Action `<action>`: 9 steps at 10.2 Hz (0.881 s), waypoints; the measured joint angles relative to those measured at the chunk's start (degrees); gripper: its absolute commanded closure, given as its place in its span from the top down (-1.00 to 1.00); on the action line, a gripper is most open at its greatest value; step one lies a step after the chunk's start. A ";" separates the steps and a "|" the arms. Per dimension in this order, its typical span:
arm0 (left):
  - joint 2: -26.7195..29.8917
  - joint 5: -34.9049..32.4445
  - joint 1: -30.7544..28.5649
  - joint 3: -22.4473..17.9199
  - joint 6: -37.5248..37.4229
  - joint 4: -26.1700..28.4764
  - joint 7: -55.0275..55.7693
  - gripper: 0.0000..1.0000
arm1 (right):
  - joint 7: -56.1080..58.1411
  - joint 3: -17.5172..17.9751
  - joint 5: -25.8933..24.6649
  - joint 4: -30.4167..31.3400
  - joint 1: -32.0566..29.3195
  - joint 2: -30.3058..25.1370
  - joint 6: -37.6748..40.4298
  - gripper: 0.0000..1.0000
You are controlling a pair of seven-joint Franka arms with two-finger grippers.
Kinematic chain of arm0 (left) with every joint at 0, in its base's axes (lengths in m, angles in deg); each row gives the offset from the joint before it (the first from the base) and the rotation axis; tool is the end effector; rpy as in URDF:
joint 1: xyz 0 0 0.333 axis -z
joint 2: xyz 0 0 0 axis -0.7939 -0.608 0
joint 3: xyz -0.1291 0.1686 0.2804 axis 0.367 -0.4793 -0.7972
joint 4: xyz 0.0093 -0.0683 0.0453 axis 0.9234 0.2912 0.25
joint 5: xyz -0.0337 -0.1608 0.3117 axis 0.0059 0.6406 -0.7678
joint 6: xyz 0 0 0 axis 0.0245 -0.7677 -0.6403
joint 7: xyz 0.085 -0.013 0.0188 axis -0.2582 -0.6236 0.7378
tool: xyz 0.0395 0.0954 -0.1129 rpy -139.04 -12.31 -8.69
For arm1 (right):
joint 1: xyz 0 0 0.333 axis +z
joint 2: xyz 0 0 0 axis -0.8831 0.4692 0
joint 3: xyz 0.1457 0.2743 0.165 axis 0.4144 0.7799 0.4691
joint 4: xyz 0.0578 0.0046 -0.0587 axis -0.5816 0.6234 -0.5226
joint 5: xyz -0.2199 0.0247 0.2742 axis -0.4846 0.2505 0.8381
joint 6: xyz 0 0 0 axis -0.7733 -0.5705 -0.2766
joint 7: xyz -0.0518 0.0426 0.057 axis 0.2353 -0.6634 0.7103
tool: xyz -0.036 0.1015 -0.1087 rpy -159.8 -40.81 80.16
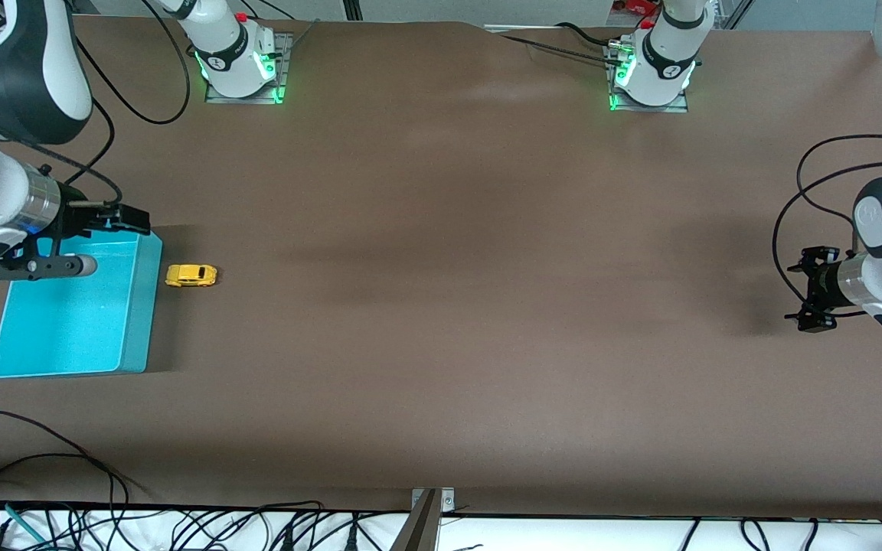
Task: Wind up and store yellow beetle car
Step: 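Grasp the car with the right gripper while the left gripper withdraws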
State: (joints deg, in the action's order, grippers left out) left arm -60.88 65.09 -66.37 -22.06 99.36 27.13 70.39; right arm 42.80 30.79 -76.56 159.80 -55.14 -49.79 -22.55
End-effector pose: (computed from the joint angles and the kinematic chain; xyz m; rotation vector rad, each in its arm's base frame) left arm 0.5986 0.1300 0.3399 -2.3151 -1.9462 0.1763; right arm 0.5652 0.0170 0.4851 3.0961 -0.0181 -0.2861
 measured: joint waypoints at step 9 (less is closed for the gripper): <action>11.28 -0.21 0.61 -0.29 -1.87 4.50 -11.34 1.00 | -61.17 -0.75 -0.59 5.36 -0.43 8.96 -13.60 1.00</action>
State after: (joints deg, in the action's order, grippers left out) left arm -49.60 64.87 -65.75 -22.34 97.49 31.63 59.04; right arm -18.37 30.05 -77.15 165.16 -55.56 -40.83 -36.15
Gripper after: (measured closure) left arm 0.000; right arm 0.000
